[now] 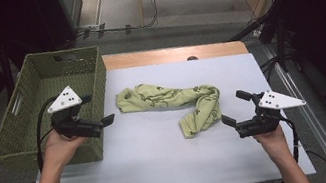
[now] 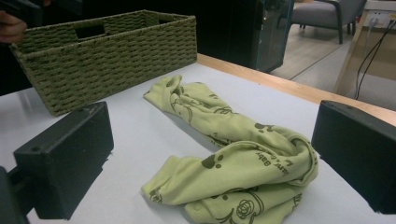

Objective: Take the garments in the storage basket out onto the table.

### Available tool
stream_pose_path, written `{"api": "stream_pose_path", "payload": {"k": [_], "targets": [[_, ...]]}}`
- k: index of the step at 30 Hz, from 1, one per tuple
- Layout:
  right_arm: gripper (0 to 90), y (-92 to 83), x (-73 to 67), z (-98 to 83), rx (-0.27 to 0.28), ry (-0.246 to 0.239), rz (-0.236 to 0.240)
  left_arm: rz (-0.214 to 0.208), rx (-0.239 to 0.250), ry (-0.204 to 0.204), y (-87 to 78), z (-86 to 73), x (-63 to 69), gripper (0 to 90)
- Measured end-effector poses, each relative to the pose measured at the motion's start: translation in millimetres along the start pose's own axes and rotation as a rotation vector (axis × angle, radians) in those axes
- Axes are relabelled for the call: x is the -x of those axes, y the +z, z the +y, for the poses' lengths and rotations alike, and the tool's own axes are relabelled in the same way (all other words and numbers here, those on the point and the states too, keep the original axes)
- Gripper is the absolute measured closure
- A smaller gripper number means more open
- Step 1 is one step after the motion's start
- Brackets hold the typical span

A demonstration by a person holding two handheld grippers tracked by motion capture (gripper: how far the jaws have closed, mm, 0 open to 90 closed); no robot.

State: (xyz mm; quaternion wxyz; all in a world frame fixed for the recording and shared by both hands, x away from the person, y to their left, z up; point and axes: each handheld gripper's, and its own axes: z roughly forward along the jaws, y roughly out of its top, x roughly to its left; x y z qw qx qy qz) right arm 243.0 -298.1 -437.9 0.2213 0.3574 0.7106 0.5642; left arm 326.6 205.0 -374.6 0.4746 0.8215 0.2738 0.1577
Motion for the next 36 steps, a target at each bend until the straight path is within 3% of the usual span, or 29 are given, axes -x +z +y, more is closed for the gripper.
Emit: {"api": "stream_pose_path", "payload": {"k": [7,22,36], "targets": [[0.0,-3.5,2.4,3.4,0.019,0.001,-0.022,0.010,0.041,-0.032,-11.1,-14.4,-4.6,0.0],[0.0,-2.0,-1.6,5.8,0.022,-0.007,-0.027,0.027,0.077,-0.041,-29.0,-28.5,-3.0,0.0],[0.0,-6.6,-1.7,6.3,0.029,-0.004,-0.027,0.011,0.089,-0.033,-30.2,-34.0,-2.4,0.0]]}}
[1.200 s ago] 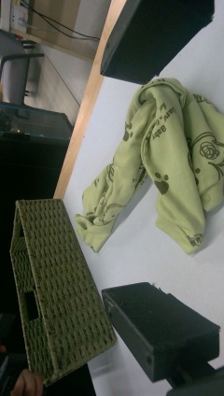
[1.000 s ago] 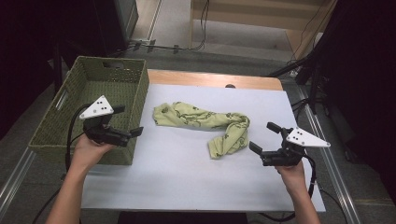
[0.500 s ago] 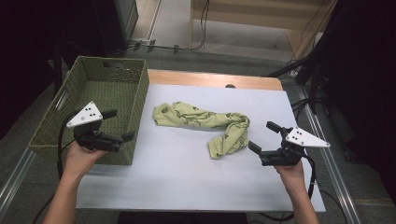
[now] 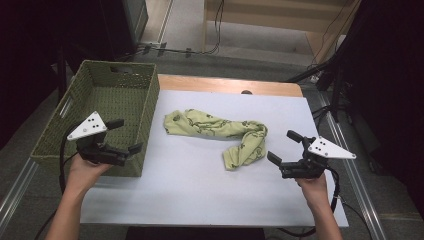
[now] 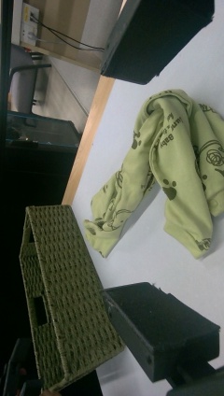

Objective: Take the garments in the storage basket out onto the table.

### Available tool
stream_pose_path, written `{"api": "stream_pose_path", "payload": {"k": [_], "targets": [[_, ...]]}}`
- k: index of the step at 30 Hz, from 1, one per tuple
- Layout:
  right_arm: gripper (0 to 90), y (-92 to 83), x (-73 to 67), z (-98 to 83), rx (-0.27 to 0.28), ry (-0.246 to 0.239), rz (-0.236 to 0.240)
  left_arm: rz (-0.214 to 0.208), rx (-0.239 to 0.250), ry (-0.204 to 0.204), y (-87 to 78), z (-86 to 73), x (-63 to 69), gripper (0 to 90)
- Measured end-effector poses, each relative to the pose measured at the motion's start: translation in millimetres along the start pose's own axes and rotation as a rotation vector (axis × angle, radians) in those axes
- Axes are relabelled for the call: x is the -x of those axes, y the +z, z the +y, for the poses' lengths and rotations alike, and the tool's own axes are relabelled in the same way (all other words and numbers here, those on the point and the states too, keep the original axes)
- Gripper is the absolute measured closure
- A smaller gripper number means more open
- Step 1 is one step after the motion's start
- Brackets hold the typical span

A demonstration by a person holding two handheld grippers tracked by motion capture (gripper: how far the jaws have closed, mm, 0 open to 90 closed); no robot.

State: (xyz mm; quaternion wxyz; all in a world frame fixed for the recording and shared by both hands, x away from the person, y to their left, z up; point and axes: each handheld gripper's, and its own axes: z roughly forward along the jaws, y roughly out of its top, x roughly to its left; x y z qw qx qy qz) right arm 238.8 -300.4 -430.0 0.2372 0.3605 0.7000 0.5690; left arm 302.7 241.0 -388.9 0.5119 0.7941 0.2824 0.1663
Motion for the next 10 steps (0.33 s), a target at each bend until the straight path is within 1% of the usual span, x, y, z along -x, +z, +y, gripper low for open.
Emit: {"api": "stream_pose_path", "payload": {"k": [6,8,10], "targets": [[0.0,-0.2,-0.6,-0.3,-0.002,0.000,0.002,-0.020,0.011,0.004,-0.5,-0.9,0.2,0.0],[0.0,-0.2,-0.9,-0.6,-0.004,0.000,0.005,-0.019,0.016,0.005,-0.5,-1.2,0.1,0.0],[0.0,0.0,-0.7,-1.0,-0.003,-0.002,0.005,-0.031,0.020,0.001,-0.2,-1.4,-0.2,0.0]]}}
